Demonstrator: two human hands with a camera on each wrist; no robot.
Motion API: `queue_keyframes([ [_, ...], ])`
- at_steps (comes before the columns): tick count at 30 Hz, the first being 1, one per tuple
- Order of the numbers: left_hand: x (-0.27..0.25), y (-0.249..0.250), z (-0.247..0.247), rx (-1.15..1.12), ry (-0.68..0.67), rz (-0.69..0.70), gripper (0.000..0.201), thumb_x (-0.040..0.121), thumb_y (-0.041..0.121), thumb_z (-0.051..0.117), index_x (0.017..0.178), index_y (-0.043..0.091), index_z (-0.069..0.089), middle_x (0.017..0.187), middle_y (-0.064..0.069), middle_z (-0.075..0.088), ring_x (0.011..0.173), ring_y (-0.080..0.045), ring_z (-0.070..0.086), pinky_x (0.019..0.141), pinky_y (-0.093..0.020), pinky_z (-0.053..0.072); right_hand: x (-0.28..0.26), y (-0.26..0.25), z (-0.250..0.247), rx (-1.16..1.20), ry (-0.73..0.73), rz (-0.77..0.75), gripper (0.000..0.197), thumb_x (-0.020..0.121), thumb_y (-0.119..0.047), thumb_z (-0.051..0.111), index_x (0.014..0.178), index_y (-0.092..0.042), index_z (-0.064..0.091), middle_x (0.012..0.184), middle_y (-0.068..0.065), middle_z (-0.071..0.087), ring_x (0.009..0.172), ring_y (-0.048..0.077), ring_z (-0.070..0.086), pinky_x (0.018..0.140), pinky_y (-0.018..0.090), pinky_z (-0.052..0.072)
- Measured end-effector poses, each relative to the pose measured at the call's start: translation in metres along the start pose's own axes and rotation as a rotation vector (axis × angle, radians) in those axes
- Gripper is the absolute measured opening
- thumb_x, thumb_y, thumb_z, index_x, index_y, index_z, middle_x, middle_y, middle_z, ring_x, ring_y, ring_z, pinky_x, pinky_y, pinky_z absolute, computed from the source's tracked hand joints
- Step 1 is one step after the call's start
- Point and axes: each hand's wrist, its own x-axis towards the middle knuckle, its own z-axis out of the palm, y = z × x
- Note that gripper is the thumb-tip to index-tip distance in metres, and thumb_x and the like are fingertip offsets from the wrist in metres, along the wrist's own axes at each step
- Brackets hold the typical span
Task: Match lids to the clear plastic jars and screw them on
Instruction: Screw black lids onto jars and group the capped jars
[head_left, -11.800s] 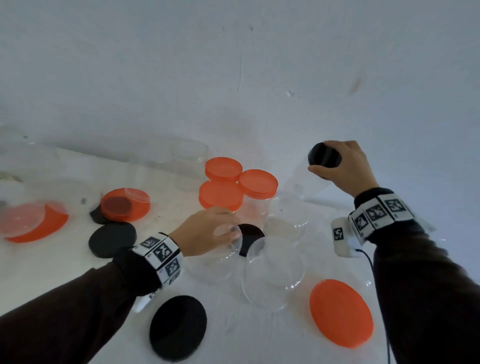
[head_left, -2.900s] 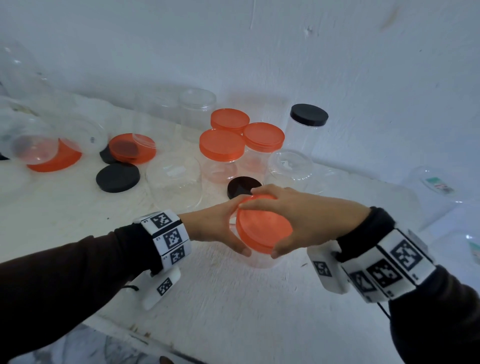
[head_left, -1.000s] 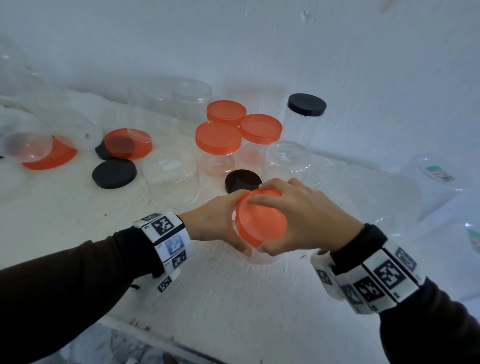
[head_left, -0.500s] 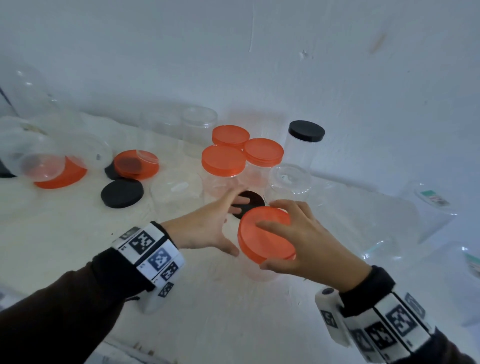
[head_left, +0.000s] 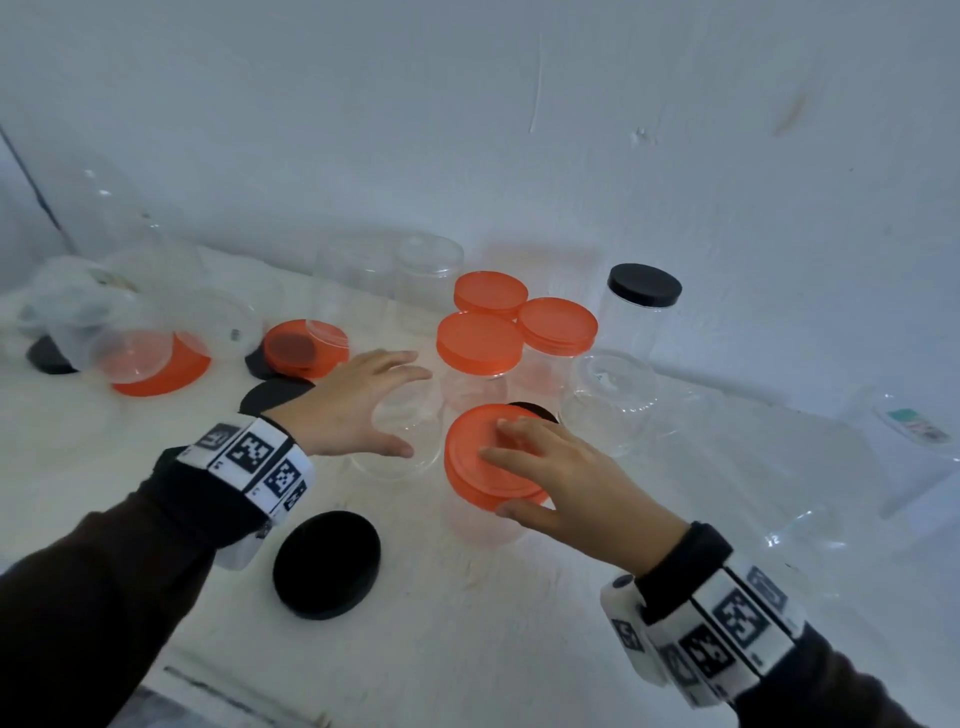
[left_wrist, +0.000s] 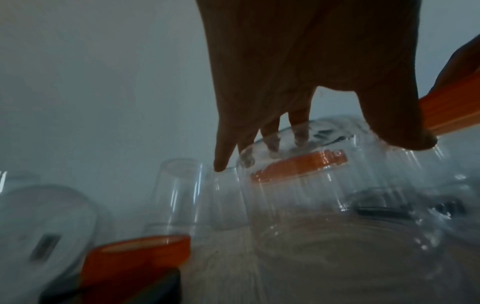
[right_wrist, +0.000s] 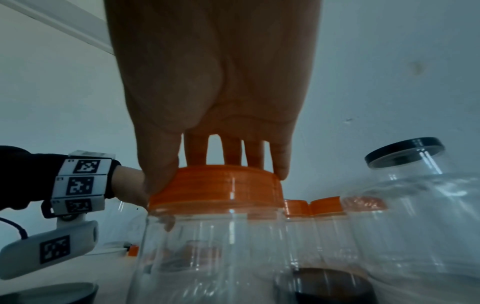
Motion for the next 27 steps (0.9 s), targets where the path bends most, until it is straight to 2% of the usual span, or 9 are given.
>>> queue_keyframes([
  [3, -0.003, -0.009, 0.001, -0.12, 0.025, -0.006, 0.084, 0.069, 0.033, 0.079, 0.139, 0.033, 0.032, 0.152, 0.01, 0.017, 0.139, -0.009, 0.01, 0.112, -0.029, 0.012, 0.015, -0.006, 0.003, 0.011, 0.002, 0.002, 0.055, 0.079, -0.049, 0.042, 0.119, -0.017, 0.062, 0.125, 0.015, 0.058, 0.111, 0.033, 0.057, 0.085, 0.042, 0.048],
  [7, -0.008, -0.021, -0.006, -0.117, 0.039, -0.027, 0.084, 0.069, 0.031, 0.08, 0.139, 0.032, 0.033, 0.151, 0.012, 0.018, 0.138, -0.007, 0.011, 0.109, -0.023, 0.011, 0.033, -0.011, 0.007, 0.026, 0.011, 0.003, 0.056, 0.08, -0.05, 0.042, 0.122, -0.017, 0.06, 0.129, 0.014, 0.055, 0.117, 0.033, 0.053, 0.09, 0.044, 0.046],
  [11, -0.013, -0.037, -0.011, -0.129, 0.031, -0.068, 0.084, 0.07, 0.036, 0.078, 0.14, 0.034, 0.031, 0.152, 0.012, 0.016, 0.139, -0.008, 0.01, 0.112, -0.03, 0.014, 0.053, -0.011, 0.013, 0.023, 0.007, 0.033, 0.053, 0.087, -0.043, 0.05, 0.135, -0.02, 0.048, 0.146, 0.01, 0.038, 0.135, 0.029, 0.033, 0.107, 0.041, 0.03],
  [13, -0.015, -0.042, -0.012, -0.131, 0.037, -0.076, 0.083, 0.071, 0.038, 0.077, 0.14, 0.035, 0.031, 0.152, 0.012, 0.016, 0.14, -0.01, 0.01, 0.113, -0.033, 0.015, 0.063, -0.012, 0.016, 0.033, 0.0, 0.047, 0.053, 0.09, -0.042, 0.05, 0.137, -0.02, 0.045, 0.148, 0.01, 0.034, 0.139, 0.028, 0.027, 0.11, 0.04, 0.025],
  [16, -0.014, -0.046, -0.015, -0.117, 0.051, -0.087, 0.083, 0.072, 0.037, 0.076, 0.141, 0.032, 0.03, 0.153, 0.01, 0.016, 0.14, -0.011, 0.009, 0.113, -0.033, 0.013, 0.075, -0.012, 0.02, 0.045, 0.028, 0.043, 0.056, 0.084, -0.042, 0.046, 0.134, -0.017, 0.049, 0.143, 0.014, 0.041, 0.136, 0.032, 0.032, 0.107, 0.044, 0.029],
  [19, -0.013, -0.049, -0.017, -0.097, 0.05, -0.107, 0.083, 0.073, 0.039, 0.075, 0.142, 0.031, 0.03, 0.154, 0.008, 0.015, 0.141, -0.012, 0.009, 0.113, -0.034, 0.013, 0.084, -0.01, 0.022, 0.036, 0.029, 0.055, 0.055, 0.086, -0.043, 0.045, 0.135, -0.018, 0.048, 0.145, 0.013, 0.039, 0.137, 0.031, 0.031, 0.109, 0.044, 0.027],
  [22, -0.012, -0.051, -0.017, -0.08, 0.046, -0.105, 0.083, 0.074, 0.039, 0.074, 0.143, 0.03, 0.028, 0.154, 0.007, 0.014, 0.141, -0.013, 0.008, 0.113, -0.034, 0.012, 0.087, -0.008, 0.025, 0.037, 0.04, 0.068, 0.061, 0.085, -0.052, 0.037, 0.136, -0.019, 0.046, 0.146, 0.011, 0.038, 0.138, 0.03, 0.029, 0.11, 0.043, 0.025],
  [25, -0.011, -0.055, -0.017, -0.062, 0.026, -0.109, 0.085, 0.074, 0.043, 0.073, 0.144, 0.029, 0.026, 0.155, 0.005, 0.01, 0.142, -0.014, 0.005, 0.116, -0.044, 0.012, 0.09, -0.005, 0.028, 0.051, 0.051, 0.074, 0.065, 0.083, -0.055, 0.03, 0.134, -0.019, 0.049, 0.143, 0.012, 0.043, 0.135, 0.031, 0.033, 0.108, 0.047, 0.028],
  [27, -0.014, -0.056, -0.017, -0.045, 0.034, -0.09, 0.087, 0.072, 0.046, 0.072, 0.144, 0.027, 0.027, 0.155, 0.003, 0.008, 0.143, -0.016, 0.004, 0.115, -0.051, 0.013, 0.091, -0.004, 0.03, 0.044, 0.074, 0.063, 0.062, 0.084, -0.052, 0.032, 0.131, -0.017, 0.053, 0.138, 0.014, 0.048, 0.131, 0.035, 0.04, 0.104, 0.051, 0.034],
])
